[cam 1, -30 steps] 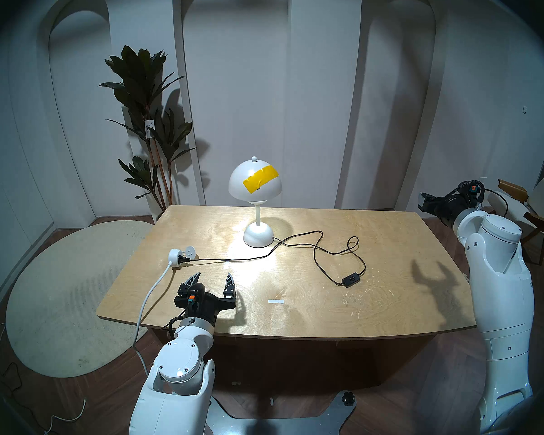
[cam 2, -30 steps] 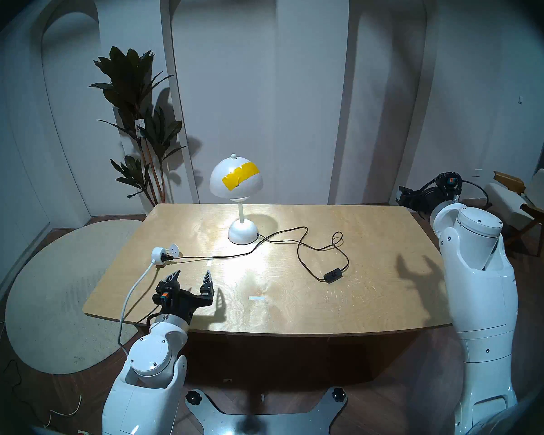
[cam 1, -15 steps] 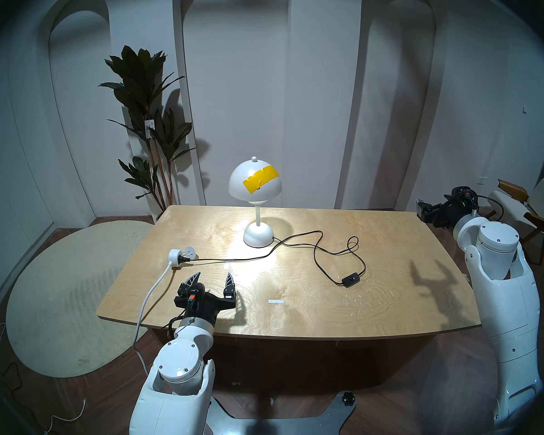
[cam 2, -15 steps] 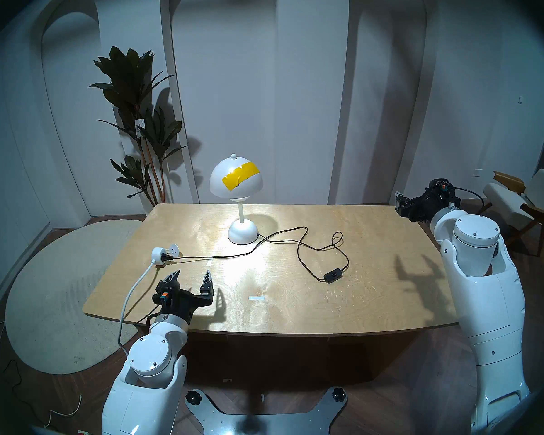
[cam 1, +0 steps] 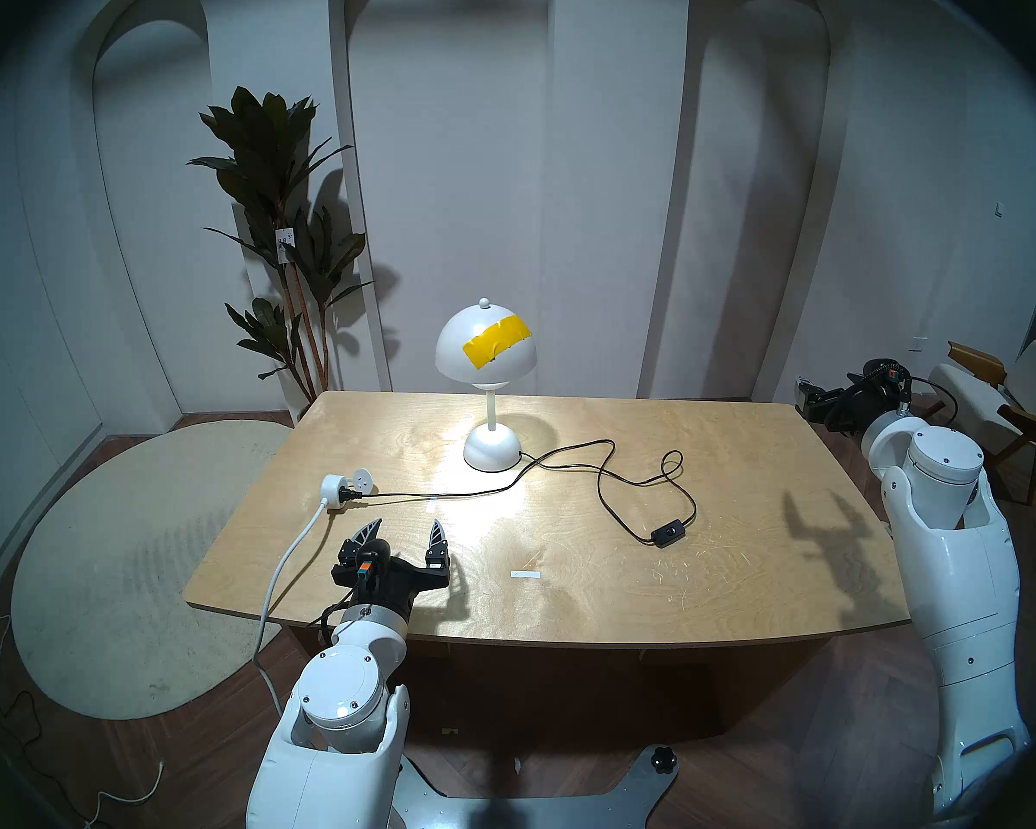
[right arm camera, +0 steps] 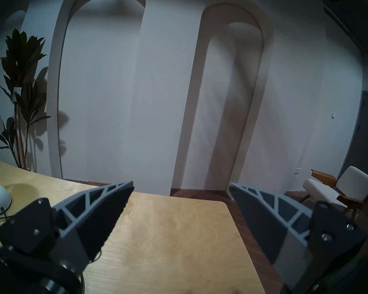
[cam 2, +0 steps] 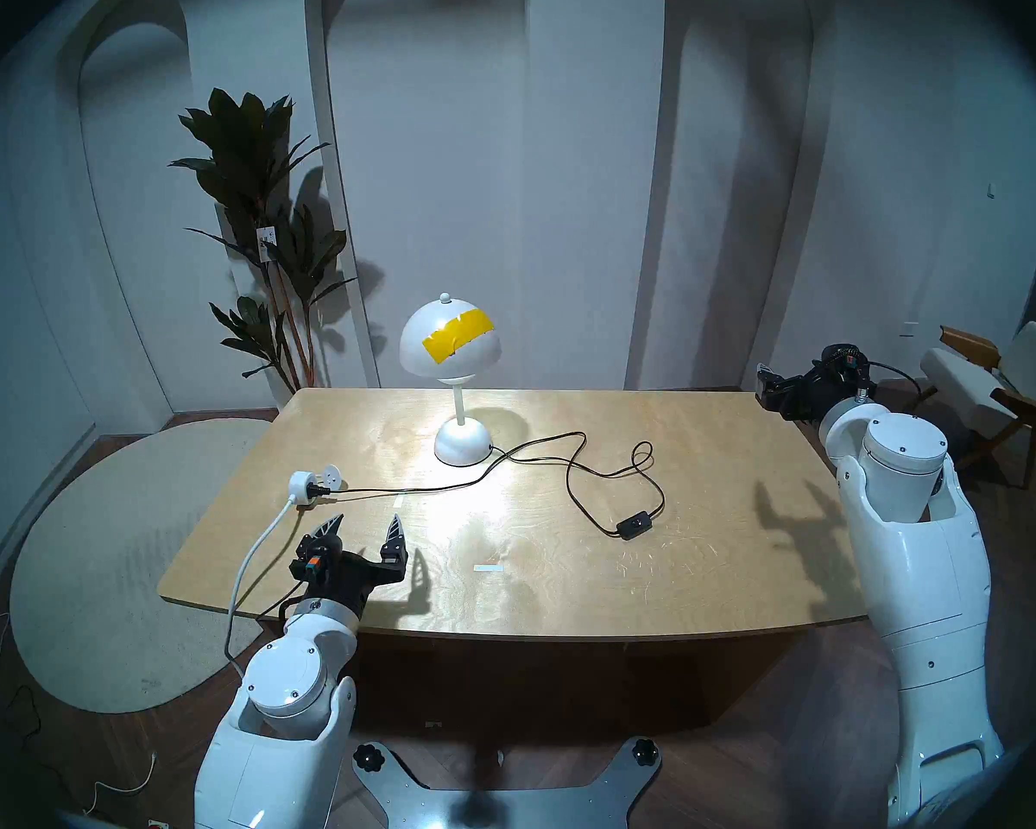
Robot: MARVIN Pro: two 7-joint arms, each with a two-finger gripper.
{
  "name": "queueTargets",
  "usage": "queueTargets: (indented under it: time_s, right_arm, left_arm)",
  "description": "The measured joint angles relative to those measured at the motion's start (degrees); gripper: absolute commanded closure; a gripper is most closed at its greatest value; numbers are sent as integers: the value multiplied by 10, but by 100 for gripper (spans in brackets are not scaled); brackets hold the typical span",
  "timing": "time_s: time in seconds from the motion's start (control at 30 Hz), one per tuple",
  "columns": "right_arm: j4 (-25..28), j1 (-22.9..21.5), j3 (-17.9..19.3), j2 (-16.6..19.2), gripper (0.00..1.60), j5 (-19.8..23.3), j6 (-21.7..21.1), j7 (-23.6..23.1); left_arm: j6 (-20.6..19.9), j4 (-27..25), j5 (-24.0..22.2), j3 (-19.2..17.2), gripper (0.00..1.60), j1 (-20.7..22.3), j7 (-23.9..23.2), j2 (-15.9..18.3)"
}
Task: Turn on the table lamp by pressing the switch
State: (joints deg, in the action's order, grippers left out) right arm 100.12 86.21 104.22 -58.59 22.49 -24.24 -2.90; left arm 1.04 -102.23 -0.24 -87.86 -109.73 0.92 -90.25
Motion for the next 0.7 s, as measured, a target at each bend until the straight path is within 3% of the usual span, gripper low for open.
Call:
queueTargets:
  time_s: [0.27, 0.7]
  right_arm:
    - [-28, -15, -20, -21, 0, 8, 19, 13]
    - [-29, -25, -29, -27, 0, 19, 29, 6]
  left_arm:
    - [0, 0, 0, 0, 0, 0, 0, 0]
    - [0, 0, 0, 0, 0, 0, 0, 0]
